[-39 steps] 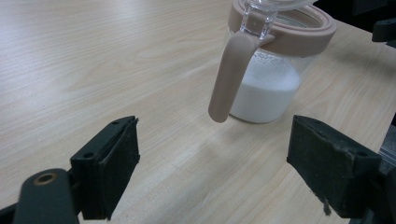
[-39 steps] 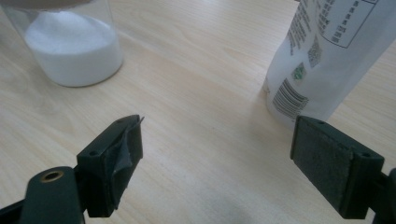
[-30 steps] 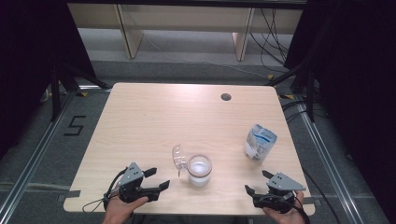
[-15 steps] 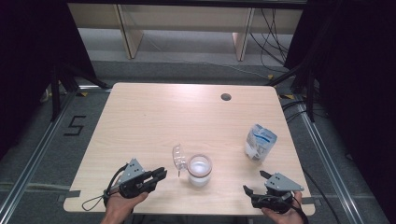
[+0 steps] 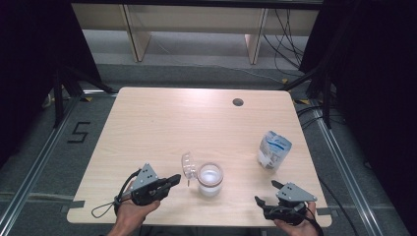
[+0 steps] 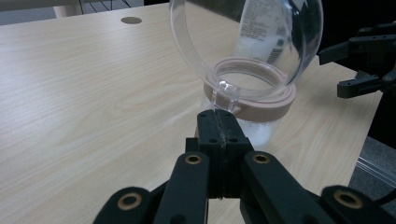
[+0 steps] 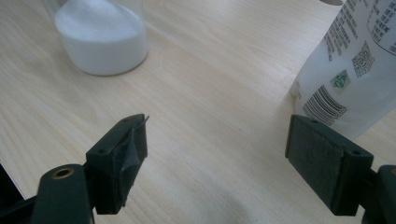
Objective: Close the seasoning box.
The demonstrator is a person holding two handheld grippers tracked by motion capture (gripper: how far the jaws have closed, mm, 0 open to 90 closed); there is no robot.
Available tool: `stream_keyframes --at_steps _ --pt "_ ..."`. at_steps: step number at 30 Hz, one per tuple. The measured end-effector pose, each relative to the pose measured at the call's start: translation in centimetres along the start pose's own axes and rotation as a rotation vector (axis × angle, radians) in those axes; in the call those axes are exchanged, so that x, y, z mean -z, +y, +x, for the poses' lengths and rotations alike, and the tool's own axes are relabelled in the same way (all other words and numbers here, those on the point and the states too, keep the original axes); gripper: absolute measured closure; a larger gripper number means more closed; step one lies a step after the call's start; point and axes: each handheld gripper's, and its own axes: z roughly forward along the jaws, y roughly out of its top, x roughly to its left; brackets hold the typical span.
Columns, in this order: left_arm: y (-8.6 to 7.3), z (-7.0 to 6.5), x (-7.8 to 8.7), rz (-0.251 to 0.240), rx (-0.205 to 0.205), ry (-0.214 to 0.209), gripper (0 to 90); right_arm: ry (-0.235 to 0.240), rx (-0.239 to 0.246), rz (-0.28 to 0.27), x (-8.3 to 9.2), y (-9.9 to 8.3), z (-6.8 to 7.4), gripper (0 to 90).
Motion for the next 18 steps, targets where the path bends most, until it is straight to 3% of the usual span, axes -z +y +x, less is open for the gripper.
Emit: stream_keyframes --at_steps 12,13,18 --pt "0.9 0.0 -0.4 -0.018 -0.01 -0.004 89.4 0.012 0.011 -0.003 -0.1 0.0 0.0 22.2" --pt "0.9 0.0 -0.4 -0.016 -0.013 -0.005 89.4 -0.013 0.023 -0.006 0.0 0.0 0.0 22.2" --pt "1.2 0.0 -0.4 -0.019 -0.007 -0.009 89.4 0.008 0.018 0.004 -0.1 0.0 0.1 22.4"
